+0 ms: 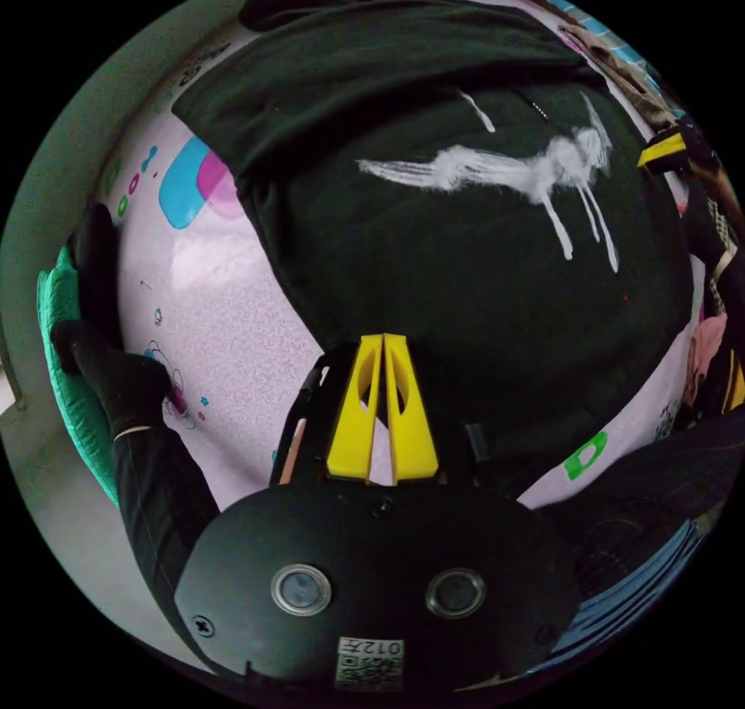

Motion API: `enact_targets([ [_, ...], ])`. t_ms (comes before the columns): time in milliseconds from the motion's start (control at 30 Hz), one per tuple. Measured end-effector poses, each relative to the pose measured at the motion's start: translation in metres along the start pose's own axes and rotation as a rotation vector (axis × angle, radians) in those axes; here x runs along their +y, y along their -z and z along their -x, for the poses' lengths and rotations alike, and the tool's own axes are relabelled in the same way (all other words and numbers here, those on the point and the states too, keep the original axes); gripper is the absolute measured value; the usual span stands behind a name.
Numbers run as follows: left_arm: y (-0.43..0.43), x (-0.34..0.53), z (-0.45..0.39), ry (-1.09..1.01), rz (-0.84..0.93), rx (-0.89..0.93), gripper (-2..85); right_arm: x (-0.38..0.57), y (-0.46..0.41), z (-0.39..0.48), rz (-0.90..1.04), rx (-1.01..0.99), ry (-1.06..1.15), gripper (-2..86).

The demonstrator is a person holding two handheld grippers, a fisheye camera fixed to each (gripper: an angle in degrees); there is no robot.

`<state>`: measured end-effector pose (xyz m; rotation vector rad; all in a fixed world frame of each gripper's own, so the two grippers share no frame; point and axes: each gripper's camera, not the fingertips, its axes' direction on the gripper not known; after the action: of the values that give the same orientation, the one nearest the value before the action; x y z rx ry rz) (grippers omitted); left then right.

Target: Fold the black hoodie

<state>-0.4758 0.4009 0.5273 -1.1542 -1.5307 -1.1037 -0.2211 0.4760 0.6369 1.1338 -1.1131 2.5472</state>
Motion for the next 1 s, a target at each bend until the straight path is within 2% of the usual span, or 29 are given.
enact_targets([
  [167, 0.01, 0.003, -0.003, -0.055, 0.054, -0.043, 0.5, 0.012, 0.007, 0.01, -0.007, 0.034, -0.036, -0.8],
  [300, 0.017, 0.011, 0.008, -0.027, 0.069, 0.004, 0.6, 0.028, 0.013, 0.027, -0.025, 0.091, -0.046, -0.8],
  [633, 0.047, 0.037, 0.026, 0.013, 0.06, 0.011, 0.6, 0.069, 0.038, 0.043, -0.072, 0.069, -0.185, -0.8],
  [800, 0.067, 0.044, 0.04, 0.068, 0.042, 0.042, 0.7, 0.072, 0.056, 0.036, 0.017, 0.054, -0.252, -0.8],
  [1000, 0.09, 0.051, 0.058, 0.09, 0.043, 0.072, 0.7, 0.085, 0.077, 0.027, 0.072, 0.042, -0.176, -0.8],
])
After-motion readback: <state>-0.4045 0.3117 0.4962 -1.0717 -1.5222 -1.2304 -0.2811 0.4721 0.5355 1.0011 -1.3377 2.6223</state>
